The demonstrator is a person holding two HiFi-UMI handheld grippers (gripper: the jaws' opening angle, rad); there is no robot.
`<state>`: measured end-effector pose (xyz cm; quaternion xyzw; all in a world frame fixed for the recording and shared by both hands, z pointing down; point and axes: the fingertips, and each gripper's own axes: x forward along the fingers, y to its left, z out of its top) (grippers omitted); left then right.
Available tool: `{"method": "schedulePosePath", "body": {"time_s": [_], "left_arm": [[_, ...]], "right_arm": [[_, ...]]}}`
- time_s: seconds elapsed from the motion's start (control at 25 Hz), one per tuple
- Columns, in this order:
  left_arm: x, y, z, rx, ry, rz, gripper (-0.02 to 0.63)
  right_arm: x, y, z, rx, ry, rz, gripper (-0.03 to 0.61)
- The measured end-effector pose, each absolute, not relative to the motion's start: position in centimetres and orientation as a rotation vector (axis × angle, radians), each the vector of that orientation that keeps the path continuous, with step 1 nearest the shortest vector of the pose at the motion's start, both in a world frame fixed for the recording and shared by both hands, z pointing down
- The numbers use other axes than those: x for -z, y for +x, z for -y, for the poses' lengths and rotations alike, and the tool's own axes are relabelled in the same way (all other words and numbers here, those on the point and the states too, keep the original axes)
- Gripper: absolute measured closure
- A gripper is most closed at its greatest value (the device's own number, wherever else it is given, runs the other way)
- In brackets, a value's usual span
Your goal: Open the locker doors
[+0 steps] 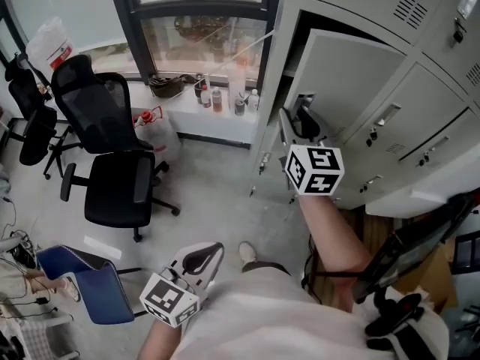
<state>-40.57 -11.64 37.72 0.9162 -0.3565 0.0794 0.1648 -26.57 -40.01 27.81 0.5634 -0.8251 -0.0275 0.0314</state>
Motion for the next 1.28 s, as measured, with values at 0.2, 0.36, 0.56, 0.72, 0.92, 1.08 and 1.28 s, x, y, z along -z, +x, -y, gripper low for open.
{"method": "schedulePosePath", "body": {"time_s": [0.2, 0.36, 0.56, 0.72, 0.92, 1.08, 1.28], "left_arm": [[-37.8, -40.3, 9.6, -0.235, 2.632, 0.967, 0.601], [-37.9, -40.0, 7.7, -0.239, 2.651, 0.924, 0.601], [-38.4, -39.4, 5.4, -0.254, 2.671, 0.865, 0.601], [-38.8, -38.6, 3.5, -0.272, 2.684, 0.806, 0.601], [-38.7, -37.6, 2.4, -0.286, 2.721, 0.732, 0.601], [-38.3, -36.7, 1.9, -0.288, 2.757, 0.684, 0.601], [-38.1, -36.0, 1.5, -0.289, 2.780, 0.638, 0.601]], "right_arm": [[-27.9, -25.3, 37.1, 0.084, 1.770, 2.516, 0.462], [-28.0, -24.1, 34.9, 0.078, 1.783, 2.506, 0.472], [-28.1, -22.7, 32.3, 0.052, 1.741, 2.547, 0.472], [-28.2, -21.3, 30.4, 0.028, 1.694, 2.599, 0.472], [-28.3, -19.2, 28.1, 0.006, 1.689, 2.614, 0.471], [-28.4, -17.5, 26.5, 0.017, 1.733, 2.585, 0.465], [-28.5, -15.5, 24.8, 0.024, 1.786, 2.543, 0.465]]}}
